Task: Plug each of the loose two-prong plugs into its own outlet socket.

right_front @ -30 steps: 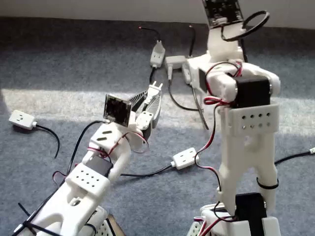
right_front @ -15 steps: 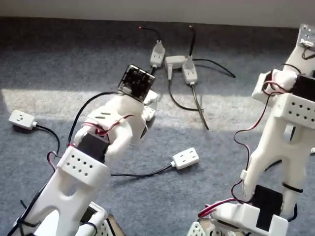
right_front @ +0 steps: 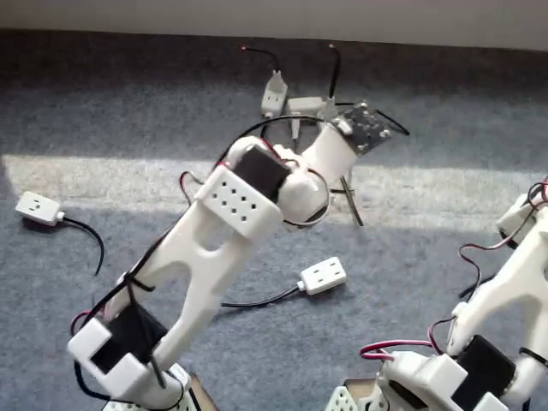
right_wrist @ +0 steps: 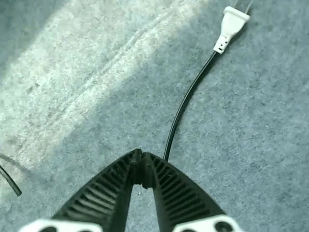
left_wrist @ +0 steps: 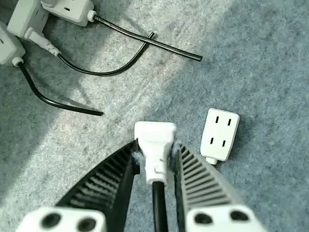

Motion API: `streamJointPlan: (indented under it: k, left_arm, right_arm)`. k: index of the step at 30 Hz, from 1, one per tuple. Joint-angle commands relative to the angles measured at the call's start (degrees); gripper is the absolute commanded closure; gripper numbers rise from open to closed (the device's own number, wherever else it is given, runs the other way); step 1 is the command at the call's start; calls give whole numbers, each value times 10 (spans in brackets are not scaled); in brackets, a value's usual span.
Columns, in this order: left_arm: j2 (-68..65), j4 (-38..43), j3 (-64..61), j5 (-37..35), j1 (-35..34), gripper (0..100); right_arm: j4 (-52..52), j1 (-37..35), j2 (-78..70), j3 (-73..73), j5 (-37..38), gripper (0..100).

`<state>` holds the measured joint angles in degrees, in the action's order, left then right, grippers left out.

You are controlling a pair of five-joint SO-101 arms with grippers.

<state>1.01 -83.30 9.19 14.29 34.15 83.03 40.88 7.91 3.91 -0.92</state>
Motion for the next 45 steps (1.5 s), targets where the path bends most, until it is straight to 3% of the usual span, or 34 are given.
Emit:
streamJointPlan:
  k: [1, 9, 15, 31, 37, 45]
  left_arm:
    - [-104, -46, 149, 7, 33, 993]
    - [-240, -160, 303, 56, 87, 993]
    - [-273, -171, 320, 55, 96, 993]
    - [-328, -178, 319, -62, 120, 993]
    - [-328, -177, 276, -62, 139, 993]
    - [-328, -176, 268, -4, 96, 993]
  right_arm:
    - [-46, 45, 26, 24, 7, 992]
    - [-102, 58, 25, 109, 142, 992]
    - [-133, 59, 25, 157, 147, 992]
    - [-178, 65, 25, 196, 147, 992]
    - [-240, 106, 25, 196, 147, 992]
    - [-248, 109, 24, 196, 147, 992]
